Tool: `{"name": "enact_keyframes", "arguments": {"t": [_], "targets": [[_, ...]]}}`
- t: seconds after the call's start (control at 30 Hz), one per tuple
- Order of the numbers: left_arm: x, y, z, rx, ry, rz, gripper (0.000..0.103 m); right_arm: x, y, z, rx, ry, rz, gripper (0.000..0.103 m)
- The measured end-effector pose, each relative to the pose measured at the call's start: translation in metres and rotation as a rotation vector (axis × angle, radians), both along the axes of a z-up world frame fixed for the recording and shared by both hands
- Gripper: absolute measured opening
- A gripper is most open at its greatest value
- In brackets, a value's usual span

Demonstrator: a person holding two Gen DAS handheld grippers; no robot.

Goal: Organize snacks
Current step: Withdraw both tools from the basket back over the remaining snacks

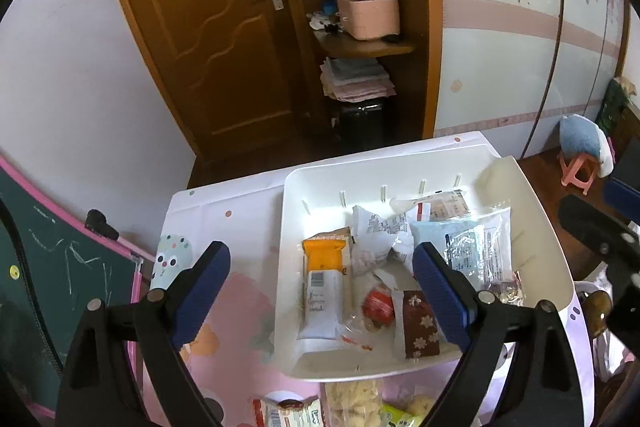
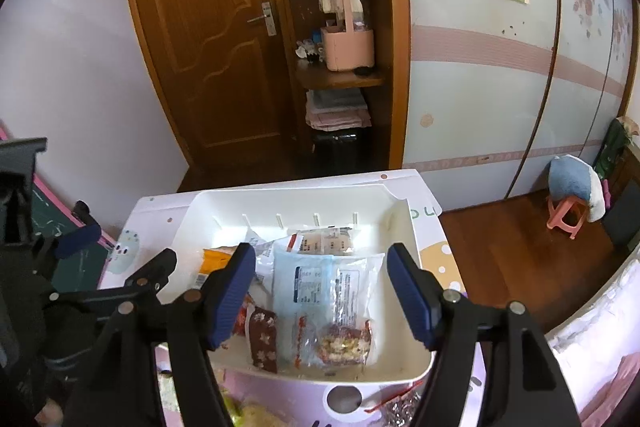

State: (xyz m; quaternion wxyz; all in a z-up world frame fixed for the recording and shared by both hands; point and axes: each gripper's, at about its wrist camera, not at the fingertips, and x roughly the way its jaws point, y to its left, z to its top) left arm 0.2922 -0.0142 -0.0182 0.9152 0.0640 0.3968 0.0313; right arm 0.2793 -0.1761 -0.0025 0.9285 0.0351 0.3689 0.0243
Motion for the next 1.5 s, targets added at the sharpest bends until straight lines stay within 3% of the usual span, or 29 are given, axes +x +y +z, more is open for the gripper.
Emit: {"name": "enact_keyframes", "arguments": {"t": [0.53,1.03,1.27,1.5], "targets": [[-0.085,0.041,0.029,-0.046,-0.036,0.069,0.092,-0.065,-0.003,0.036,0.007,-0.075,0.055,0.069],[-0.182,0.061,0.052,-0.113,-0.109,0.034,0.092,-0.146,0.02,0.058,-0.009,-0.146,0.132,0.069],[-0.222,0.067,0.051,-0.139,-0.145,0.016,0.093,-0.174,0.024,0.051,-0.007,-0.132,0.137,0.069],[-0.245,0.076,0.03,-0.158,-0.138,0.007,0.093,-0.187,0.034,0.022,0.006,-0.064,0.165,0.069]]}}
